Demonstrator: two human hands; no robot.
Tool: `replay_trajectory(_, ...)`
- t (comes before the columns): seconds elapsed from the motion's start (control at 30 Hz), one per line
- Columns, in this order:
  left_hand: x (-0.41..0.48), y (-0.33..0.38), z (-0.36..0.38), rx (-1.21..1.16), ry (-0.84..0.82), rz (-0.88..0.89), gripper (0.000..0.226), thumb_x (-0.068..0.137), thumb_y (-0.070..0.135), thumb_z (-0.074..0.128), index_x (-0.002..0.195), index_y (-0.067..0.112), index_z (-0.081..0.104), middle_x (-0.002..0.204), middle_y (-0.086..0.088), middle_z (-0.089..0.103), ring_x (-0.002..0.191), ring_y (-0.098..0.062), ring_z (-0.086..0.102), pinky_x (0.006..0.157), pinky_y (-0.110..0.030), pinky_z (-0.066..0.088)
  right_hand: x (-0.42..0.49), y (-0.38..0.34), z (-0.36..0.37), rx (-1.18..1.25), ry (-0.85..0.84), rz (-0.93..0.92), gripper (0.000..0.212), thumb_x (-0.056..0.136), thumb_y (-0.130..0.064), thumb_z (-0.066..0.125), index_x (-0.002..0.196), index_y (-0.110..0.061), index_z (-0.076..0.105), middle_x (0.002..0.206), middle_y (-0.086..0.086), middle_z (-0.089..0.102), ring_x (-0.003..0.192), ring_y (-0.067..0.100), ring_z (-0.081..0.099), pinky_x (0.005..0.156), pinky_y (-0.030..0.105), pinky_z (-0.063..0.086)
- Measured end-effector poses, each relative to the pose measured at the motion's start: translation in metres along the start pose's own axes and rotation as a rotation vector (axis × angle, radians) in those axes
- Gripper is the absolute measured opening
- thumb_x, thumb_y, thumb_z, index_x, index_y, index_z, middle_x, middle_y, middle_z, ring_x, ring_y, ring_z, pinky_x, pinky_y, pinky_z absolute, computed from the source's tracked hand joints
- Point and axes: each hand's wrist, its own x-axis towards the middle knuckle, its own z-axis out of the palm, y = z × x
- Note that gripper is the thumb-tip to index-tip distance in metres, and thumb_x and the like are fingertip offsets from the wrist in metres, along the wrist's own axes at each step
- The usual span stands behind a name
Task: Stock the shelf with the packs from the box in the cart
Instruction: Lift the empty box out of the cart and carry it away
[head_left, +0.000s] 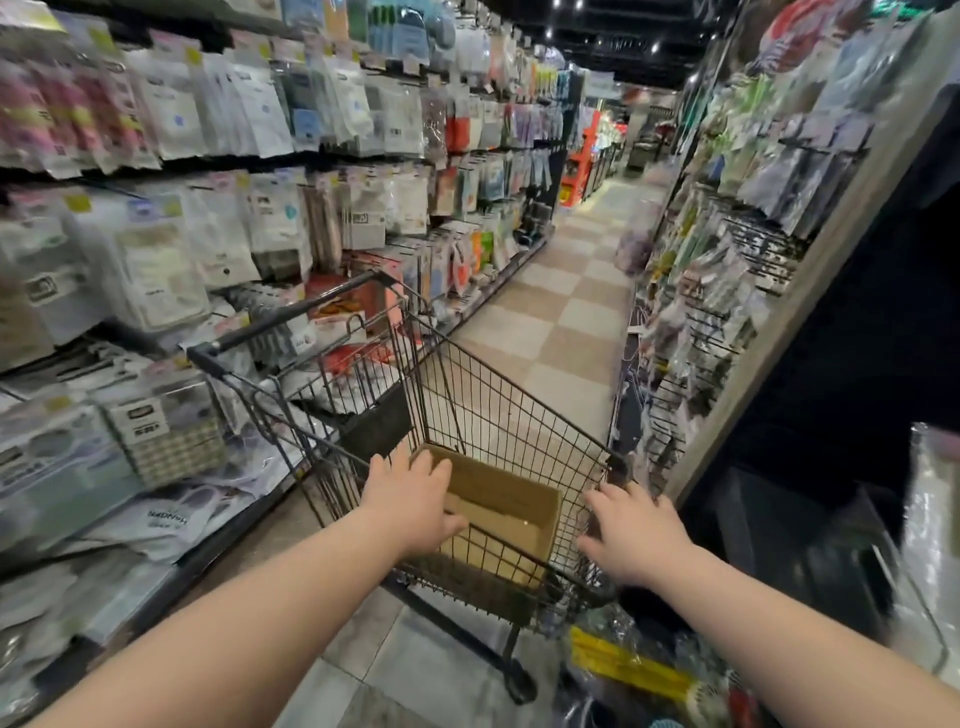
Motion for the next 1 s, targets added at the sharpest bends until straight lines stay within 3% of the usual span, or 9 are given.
replay_trajectory(0.17,0.042,-0.019,0.005,0.026,-0.043,0.029,0.082,0.091,0.063,0.039,0.153,0.020,0.006,0.161,-0.008,0.009,0.148,-0.033,0.004,0.117,-0.056,0.007,0.056,-0.008,0.016,0.072,-0.041,0.018,0.066,0.091,-0.053,0.045,0.147,-0.022,0.027,0.154,0.004,0.030,0.143,0.030,0.022,0.115,0.054,0.020)
replay_trajectory(0.37,0.130,-0.045,0.012,0.079,-0.107,-0.014,0.085,0.090,0.064,0.039,0.153,0.020,0.005,0.162,-0.008,0.006,0.148,-0.034,0.004,0.117,-0.055,0.010,0.144,-0.008,0.031,0.160,-0.113,0.008,0.067,0.091,-0.051,0.049,0.147,-0.023,0.026,0.156,0.005,0.025,0.145,0.031,0.019,0.116,0.055,0.016)
replay_trajectory(0.57,0.223,-0.048,0.027,0.051,-0.217,0.002,0.083,0.089,0.062,0.044,0.153,0.022,0.010,0.160,-0.005,0.016,0.147,-0.032,0.009,0.117,-0.054,0.014,0.222,0.012,0.047,0.182,-0.224,0.024,0.066,0.093,-0.049,0.048,0.147,-0.021,0.026,0.155,0.005,0.027,0.145,0.032,0.018,0.116,0.054,0.017)
replay_trajectory(0.8,0.289,-0.056,0.065,0.050,-0.348,0.003,0.083,0.086,0.060,0.050,0.151,0.022,0.016,0.155,-0.004,0.026,0.144,-0.030,0.020,0.115,-0.051,0.021,0.279,0.029,0.085,0.239,-0.375,0.077,0.063,0.093,-0.039,0.050,0.148,-0.019,0.026,0.154,0.006,0.029,0.144,0.031,0.021,0.116,0.052,0.018)
replay_trajectory(1.0,0.340,-0.059,0.101,0.014,-0.435,0.015,0.086,0.087,0.055,0.052,0.153,0.022,0.009,0.158,-0.003,0.020,0.145,-0.027,0.016,0.118,-0.048,0.021,0.316,0.025,0.127,0.327,-0.461,0.154,0.066,0.092,-0.034,0.052,0.149,-0.019,0.023,0.153,0.004,0.030,0.142,0.028,0.026,0.115,0.047,0.025)
